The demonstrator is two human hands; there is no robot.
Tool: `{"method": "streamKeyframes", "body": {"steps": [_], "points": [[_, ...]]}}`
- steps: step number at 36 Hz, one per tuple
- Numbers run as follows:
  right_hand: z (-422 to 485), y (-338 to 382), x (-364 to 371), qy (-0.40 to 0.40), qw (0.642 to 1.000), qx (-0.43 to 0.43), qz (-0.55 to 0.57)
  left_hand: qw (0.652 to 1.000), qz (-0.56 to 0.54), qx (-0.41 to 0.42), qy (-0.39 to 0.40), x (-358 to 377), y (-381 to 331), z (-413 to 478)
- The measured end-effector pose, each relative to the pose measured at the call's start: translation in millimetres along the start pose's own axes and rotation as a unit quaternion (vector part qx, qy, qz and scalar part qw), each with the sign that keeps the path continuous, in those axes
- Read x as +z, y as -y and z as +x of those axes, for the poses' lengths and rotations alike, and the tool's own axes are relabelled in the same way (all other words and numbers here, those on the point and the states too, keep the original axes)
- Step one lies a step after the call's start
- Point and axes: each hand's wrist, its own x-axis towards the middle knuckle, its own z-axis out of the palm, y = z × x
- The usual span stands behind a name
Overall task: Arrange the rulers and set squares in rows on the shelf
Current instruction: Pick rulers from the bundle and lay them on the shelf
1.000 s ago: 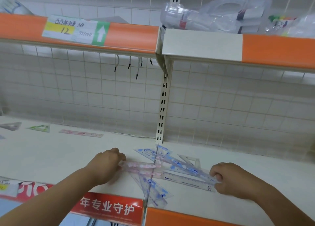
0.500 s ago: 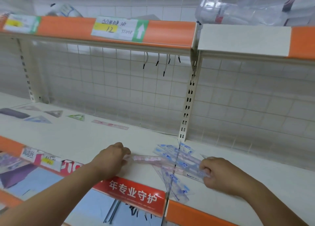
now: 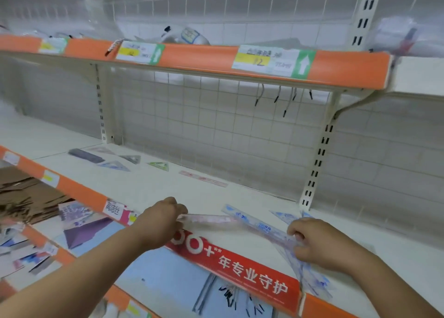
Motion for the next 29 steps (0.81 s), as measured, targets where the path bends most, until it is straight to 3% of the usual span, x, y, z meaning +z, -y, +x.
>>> {"method": "streamKeyframes", "body": {"steps": [23,29], "points": [[80,243,24,-0.052,0.998,-0.035,0.003,0.992,0.029,-0.118,-0.015,-56,245,-116],[99,287,30,-0.023,0.998,-0.061,-0.005,0.989,0.018,-0.145,-0.006,-61,283,-142]]}}
